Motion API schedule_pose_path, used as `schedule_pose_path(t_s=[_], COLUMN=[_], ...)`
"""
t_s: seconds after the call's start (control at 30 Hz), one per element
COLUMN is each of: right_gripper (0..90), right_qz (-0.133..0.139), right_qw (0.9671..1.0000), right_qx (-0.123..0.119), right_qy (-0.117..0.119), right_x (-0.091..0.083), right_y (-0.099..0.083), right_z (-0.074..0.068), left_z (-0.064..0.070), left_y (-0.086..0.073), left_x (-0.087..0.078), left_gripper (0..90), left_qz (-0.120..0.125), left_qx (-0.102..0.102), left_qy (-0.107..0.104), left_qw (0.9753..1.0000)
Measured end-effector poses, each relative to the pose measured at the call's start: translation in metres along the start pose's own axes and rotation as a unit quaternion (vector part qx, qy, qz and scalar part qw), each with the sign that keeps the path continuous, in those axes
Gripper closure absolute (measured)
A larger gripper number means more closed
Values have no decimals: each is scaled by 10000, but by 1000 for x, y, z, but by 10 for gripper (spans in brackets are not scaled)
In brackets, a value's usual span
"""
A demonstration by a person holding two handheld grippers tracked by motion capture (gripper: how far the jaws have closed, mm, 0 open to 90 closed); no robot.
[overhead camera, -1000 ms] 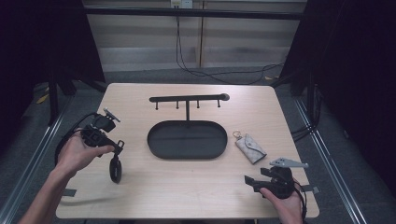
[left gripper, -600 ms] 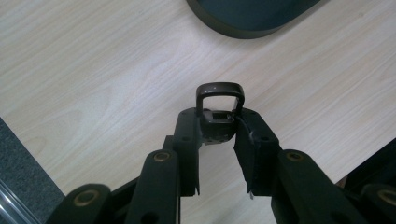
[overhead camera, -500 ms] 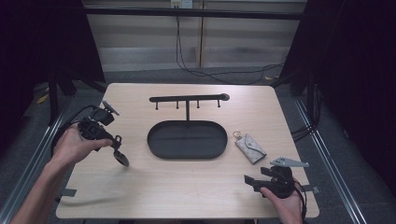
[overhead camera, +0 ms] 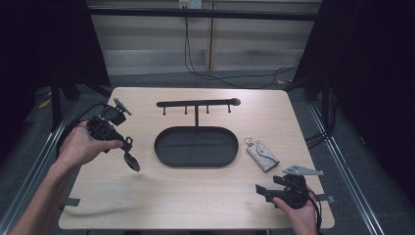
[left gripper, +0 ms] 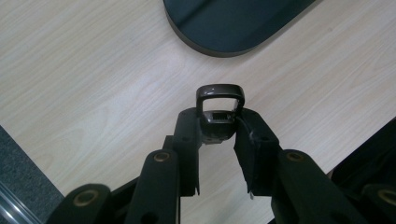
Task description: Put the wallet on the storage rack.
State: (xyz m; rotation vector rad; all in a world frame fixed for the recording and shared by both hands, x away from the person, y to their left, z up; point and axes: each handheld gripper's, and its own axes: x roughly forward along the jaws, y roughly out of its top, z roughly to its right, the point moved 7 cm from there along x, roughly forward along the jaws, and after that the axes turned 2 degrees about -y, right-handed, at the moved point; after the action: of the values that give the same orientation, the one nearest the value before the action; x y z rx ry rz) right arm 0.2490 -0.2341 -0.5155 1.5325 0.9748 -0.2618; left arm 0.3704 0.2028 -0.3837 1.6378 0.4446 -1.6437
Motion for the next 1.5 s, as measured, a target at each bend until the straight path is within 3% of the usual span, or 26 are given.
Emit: schedule_pose_path(t_s=[0.67, 1.13, 1.33, 1.5], right_gripper=[167, 167, 168, 168], right_qz=[17, 8, -6, -17], right_qw=[10000, 10000, 10000, 10000], right_qx=[9, 7, -8, -20], right_qy=[40, 73, 77, 92], right_x=[0, -1, -1, 0], right_y=[0, 0, -1, -1], right_z=[0, -1, -1, -2], left_z=[8, 11, 9, 10], left_y=[33, 66, 75, 85], left_x=[-5, 3, 5, 6], left_gripper=[707, 707, 707, 707], left_qz=[-215, -448, -442, -474], left_qx=[19, 19, -87, -36], left_qy=[16, 105, 77, 105], left_qw=[9998, 9989, 9990, 9988])
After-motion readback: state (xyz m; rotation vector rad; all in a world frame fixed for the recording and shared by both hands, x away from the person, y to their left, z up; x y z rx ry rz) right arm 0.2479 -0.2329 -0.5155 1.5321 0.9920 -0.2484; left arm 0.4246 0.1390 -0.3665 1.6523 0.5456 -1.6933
